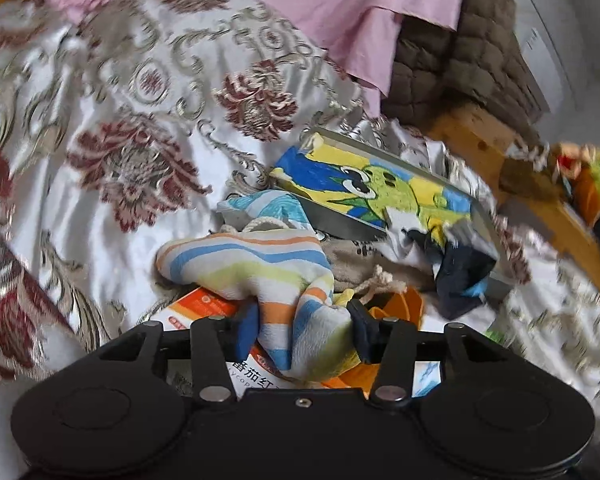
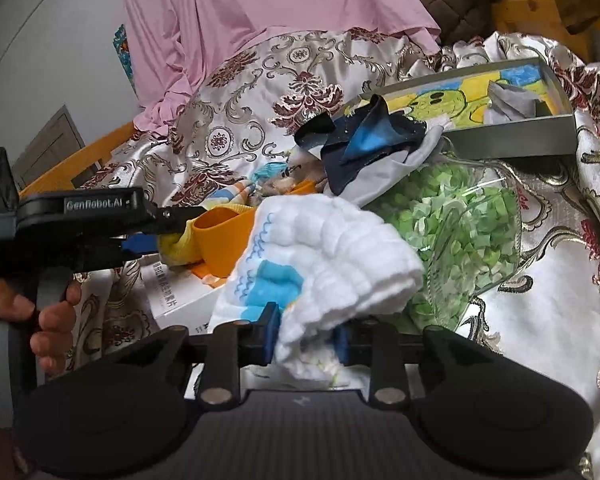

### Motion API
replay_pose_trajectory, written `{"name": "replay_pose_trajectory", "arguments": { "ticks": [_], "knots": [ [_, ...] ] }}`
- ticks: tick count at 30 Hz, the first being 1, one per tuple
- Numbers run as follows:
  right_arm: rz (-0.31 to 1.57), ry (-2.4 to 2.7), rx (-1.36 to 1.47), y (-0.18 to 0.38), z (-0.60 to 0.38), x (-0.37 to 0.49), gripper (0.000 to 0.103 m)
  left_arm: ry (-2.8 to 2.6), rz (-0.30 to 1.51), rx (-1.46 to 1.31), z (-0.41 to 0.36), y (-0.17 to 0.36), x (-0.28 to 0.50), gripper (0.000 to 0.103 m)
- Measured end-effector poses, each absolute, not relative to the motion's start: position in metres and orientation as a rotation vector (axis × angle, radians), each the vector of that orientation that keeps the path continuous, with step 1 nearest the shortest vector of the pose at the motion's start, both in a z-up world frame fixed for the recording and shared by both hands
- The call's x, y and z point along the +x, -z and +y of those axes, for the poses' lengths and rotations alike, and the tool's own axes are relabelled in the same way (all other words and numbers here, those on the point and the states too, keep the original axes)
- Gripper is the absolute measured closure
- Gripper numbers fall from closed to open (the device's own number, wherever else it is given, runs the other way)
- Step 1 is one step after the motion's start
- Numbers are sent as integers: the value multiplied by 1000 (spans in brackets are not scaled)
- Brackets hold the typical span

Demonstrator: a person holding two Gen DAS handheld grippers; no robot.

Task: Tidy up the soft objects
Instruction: 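Lift and carry the sock and cloth in both tools to the tray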

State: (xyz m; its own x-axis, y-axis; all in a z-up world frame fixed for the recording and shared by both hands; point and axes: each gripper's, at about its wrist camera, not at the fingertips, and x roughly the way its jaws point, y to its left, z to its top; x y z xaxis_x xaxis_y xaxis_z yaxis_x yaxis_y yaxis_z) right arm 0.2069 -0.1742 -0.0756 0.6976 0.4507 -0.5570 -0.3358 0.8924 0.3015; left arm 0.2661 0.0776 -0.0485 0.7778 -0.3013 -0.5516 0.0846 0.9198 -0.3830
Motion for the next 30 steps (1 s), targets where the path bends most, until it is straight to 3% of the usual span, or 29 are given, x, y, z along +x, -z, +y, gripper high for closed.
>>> {"name": "replay_pose_trajectory", "arguments": {
  "ticks": [3, 4, 10, 30],
  "knots": [
    [667, -448, 184, 74, -175, 205, 78, 203, 649, -254, 68, 46, 265, 60],
    [661, -452, 179, 72, -174, 202, 81, 199, 649, -222, 66, 46, 264, 66],
    [605, -451, 97, 60, -173, 186, 88, 211, 642, -188, 64, 38, 252, 77],
    [303, -380, -97, -1, -179, 124, 91, 314, 449, -277, 36, -18, 160, 79]
  ]
}}
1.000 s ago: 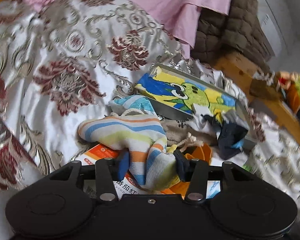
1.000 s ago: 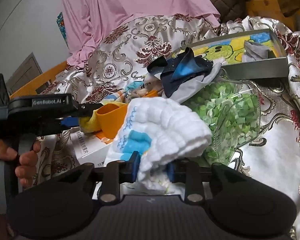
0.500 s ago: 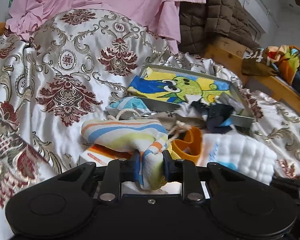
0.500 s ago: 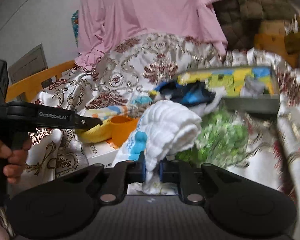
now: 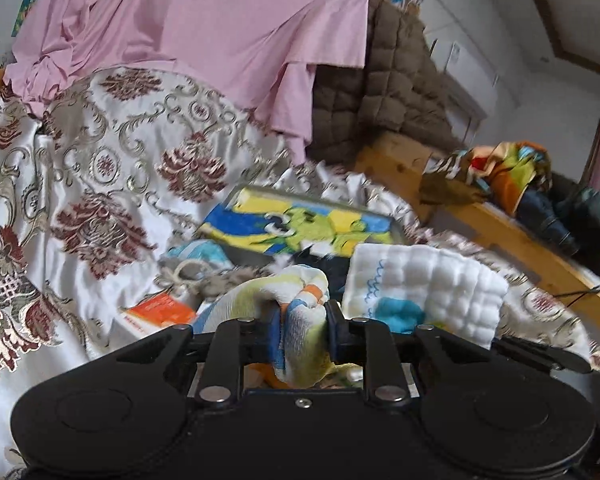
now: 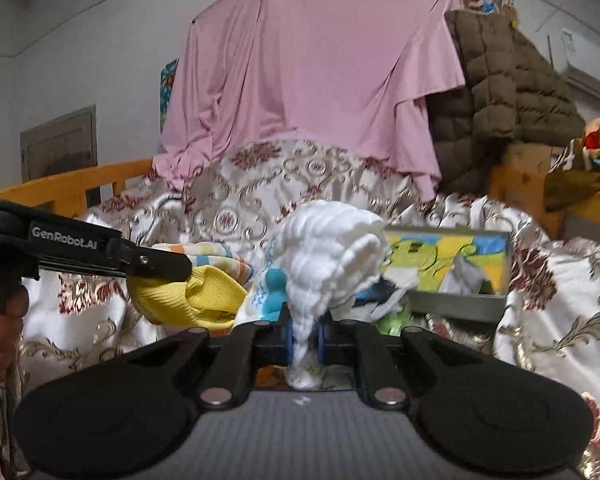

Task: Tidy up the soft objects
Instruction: 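Lift and carry the sock and cloth in both tools to the tray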

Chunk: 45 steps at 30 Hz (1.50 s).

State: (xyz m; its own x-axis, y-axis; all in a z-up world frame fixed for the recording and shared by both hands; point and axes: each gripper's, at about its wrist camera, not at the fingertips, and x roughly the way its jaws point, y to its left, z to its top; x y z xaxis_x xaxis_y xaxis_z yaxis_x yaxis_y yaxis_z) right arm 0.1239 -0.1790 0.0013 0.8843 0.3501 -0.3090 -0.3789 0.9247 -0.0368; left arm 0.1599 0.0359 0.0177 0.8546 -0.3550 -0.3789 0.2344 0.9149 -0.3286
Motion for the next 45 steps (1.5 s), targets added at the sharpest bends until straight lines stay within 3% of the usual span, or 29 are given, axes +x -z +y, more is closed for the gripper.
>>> {"name": "replay_pose_trajectory", "arguments": {
  "ticks": [12, 22, 34, 45],
  "knots": [
    [189, -347, -72, -35, -207, 138, 91, 342, 427, -305, 16, -52, 173, 79],
    [149, -255, -60, -55, -260, 231, 91, 357, 374, -294, -46, -80, 285, 79],
    [266, -148, 5, -18, -302, 339, 91, 354, 440, -265, -122, -41, 416, 79],
    [365, -115, -86, 11, -291, 365, 90, 296, 569, -215, -137, 7, 448, 79]
  ]
}}
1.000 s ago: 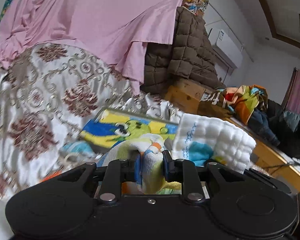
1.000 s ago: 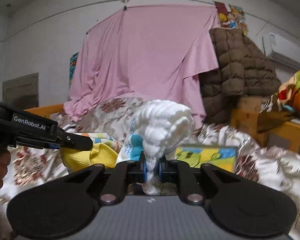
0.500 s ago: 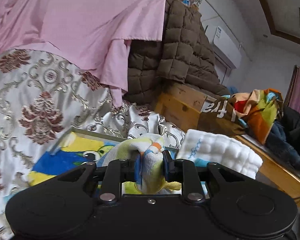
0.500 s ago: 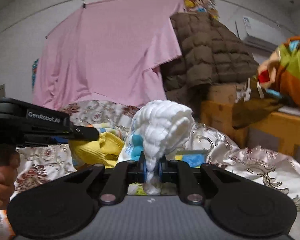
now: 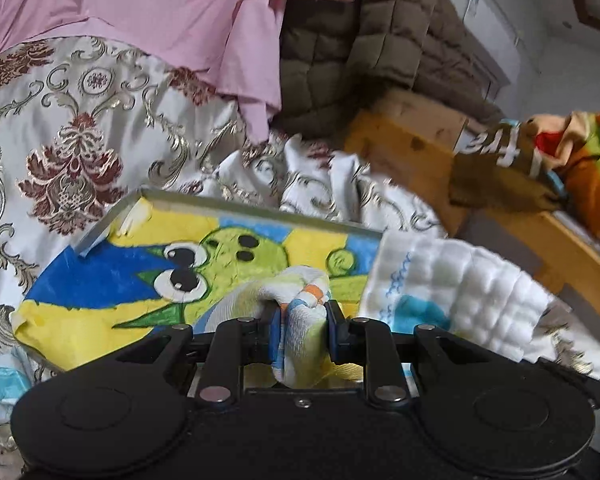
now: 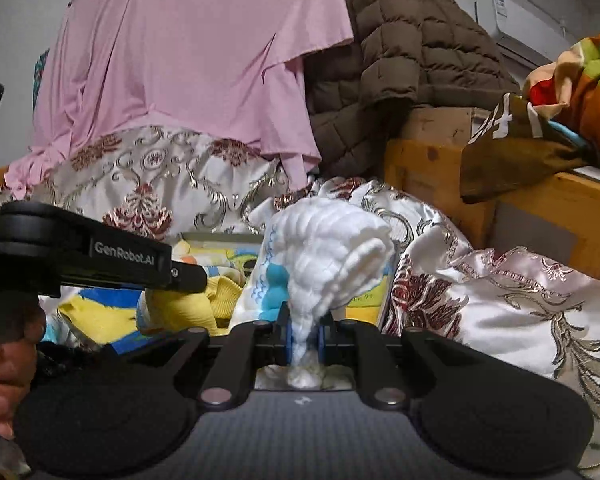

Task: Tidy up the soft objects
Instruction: 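Lift and carry the sock and cloth in both tools to the tray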

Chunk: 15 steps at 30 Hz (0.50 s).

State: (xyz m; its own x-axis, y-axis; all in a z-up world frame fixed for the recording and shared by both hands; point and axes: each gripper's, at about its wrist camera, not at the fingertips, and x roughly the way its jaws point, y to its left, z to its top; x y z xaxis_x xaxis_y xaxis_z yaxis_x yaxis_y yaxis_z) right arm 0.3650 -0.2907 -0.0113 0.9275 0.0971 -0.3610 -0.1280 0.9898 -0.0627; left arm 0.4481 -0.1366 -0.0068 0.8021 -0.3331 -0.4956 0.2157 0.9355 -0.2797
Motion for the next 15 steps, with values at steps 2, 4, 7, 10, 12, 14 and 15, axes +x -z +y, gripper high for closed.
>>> {"name": "replay_pose_trajectory", "arguments": {
  "ticks": [2, 4, 7, 10, 12, 14, 15],
  "knots": [
    [381, -113, -92, 12, -290, 366, 90, 279, 593, -189, -140, 12, 451, 79],
    [394, -113, -94, 13, -290, 367, 90, 265, 612, -158, -142, 17, 452, 79],
    [413, -112, -118, 16, -289, 367, 90, 255, 632, -117, -146, 23, 451, 78],
    [431, -114, -146, 21, -287, 365, 90, 251, 655, -69, -149, 29, 449, 78],
    [438, -113, -157, 23, -286, 363, 89, 255, 671, -52, -149, 34, 448, 78],
    [434, -113, -164, 23, -286, 360, 86, 253, 680, -43, -150, 38, 447, 77],
    [429, -112, -163, 23, -287, 359, 85, 252, 682, -45, -149, 38, 446, 77]
  ]
}}
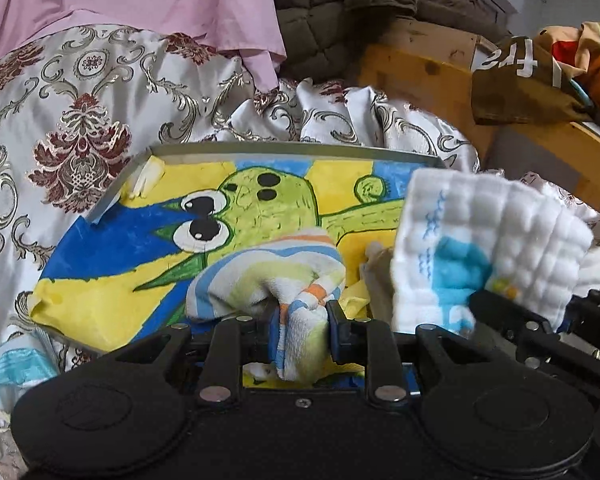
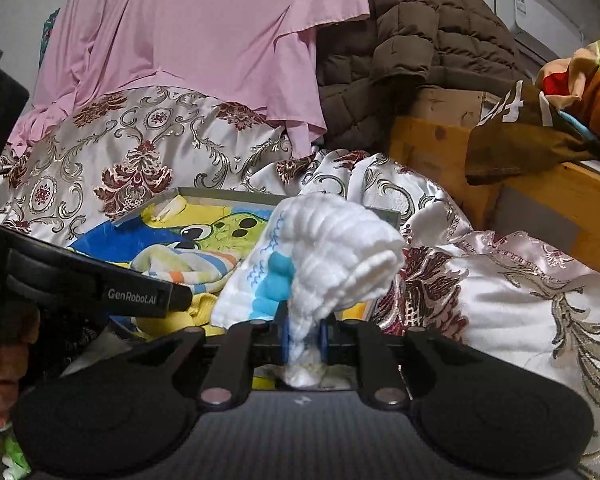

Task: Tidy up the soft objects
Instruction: 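Lift and carry the sock and cloth in both tools to the tray, then open both tools to release the sock and cloth into the tray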

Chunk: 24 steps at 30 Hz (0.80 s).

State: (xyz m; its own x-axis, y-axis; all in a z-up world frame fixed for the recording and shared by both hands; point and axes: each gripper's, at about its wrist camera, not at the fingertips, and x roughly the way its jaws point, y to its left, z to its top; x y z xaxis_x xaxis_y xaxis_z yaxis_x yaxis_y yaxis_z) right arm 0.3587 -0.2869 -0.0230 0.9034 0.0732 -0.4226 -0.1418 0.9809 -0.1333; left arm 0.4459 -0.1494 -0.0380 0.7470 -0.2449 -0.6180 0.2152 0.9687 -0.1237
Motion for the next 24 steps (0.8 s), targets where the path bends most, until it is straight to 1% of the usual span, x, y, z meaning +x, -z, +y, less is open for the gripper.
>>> {"name": "replay_pose_trajectory", "arguments": {
  "ticks": [3, 5, 7, 10, 12, 14, 21, 23, 24],
  "knots": [
    [420, -110, -150, 21, -289, 356, 81, 248, 680, -49, -150, 36, 443, 74],
    [411, -109, -147, 19, -290, 354, 75, 248, 677, -45, -149, 34, 441, 72],
    [404, -107, -147, 18, -290, 353, 74, 243, 673, -43, -149, 31, 438, 71],
    [398, -106, -150, 15, -290, 351, 70, 233, 663, -49, -147, 29, 435, 64],
    [392, -104, -150, 13, -291, 350, 66, 223, 657, -54, -145, 27, 433, 61],
    [384, -105, -148, 10, -292, 349, 57, 214, 650, -56, -144, 24, 431, 58],
    [364, -105, -132, 0, -297, 344, 45, 200, 622, -60, -143, 11, 423, 44],
    [354, -107, -125, -3, -299, 341, 39, 195, 615, -62, -142, 7, 420, 38],
    [349, -107, -124, -5, -299, 339, 38, 192, 608, -61, -141, 4, 418, 36]
  ]
}}
